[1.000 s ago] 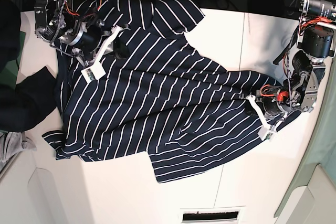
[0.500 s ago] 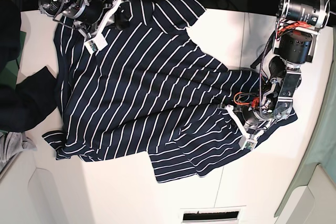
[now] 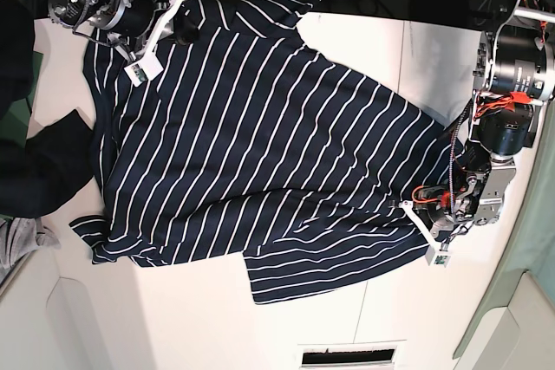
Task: Layout the t-shirt on the table in an organized manner, then fold the t-shirt properly
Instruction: 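Grasp the bunched fabric with the left gripper and pull it outward, then hold the shirt edges with both grippers and stretch them apart, then regrasp the shirt edges and pull both grippers outward to flatten it, then grasp the shirt body with the left gripper and smooth it outward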
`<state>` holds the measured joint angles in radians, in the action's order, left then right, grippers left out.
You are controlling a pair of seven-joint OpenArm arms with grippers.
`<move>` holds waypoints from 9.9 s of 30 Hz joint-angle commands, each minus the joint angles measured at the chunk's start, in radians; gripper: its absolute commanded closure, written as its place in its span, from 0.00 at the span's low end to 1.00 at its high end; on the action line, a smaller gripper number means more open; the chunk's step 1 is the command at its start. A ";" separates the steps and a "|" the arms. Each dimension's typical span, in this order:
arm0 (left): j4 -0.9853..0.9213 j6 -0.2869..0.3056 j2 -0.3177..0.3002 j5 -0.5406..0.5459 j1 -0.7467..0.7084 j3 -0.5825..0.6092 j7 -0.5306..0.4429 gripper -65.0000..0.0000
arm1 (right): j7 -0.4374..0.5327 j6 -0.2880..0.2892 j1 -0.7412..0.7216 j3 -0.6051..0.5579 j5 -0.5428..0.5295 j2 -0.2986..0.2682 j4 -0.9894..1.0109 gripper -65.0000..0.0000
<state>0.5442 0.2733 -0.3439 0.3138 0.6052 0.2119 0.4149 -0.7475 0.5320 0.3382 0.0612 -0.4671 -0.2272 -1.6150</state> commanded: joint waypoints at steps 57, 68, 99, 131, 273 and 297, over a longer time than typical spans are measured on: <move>0.067 -0.290 0.038 -0.264 0.040 0.428 -0.048 1.00 | 0.009 0.023 -0.234 0.004 0.080 0.163 0.220 1.00; 0.183 -0.172 -0.061 -0.052 0.060 0.420 0.010 1.00 | 0.015 0.026 -0.227 0.004 0.031 0.126 0.151 1.00; 0.071 -0.188 0.108 -0.150 0.105 0.269 -0.066 0.81 | 0.438 -0.158 -0.706 0.272 0.267 0.108 0.618 0.63; -0.083 -0.182 0.114 -0.162 0.104 0.269 -0.335 0.96 | 0.174 -0.007 -0.592 0.329 0.059 0.072 0.256 1.00; -0.003 -0.297 0.011 -0.273 0.114 0.280 -0.087 1.00 | 0.140 -0.072 -0.661 0.110 0.056 -0.197 0.558 1.00; 0.581 -0.179 -0.171 -0.166 -0.330 0.278 -0.115 1.00 | 0.066 -0.099 -0.284 0.137 0.038 -0.100 0.214 1.00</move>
<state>1.1103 0.1028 -0.5064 0.1490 0.2481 0.4980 0.3138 -0.6888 0.4362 0.0650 0.1905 -0.4263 -0.3077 -1.3853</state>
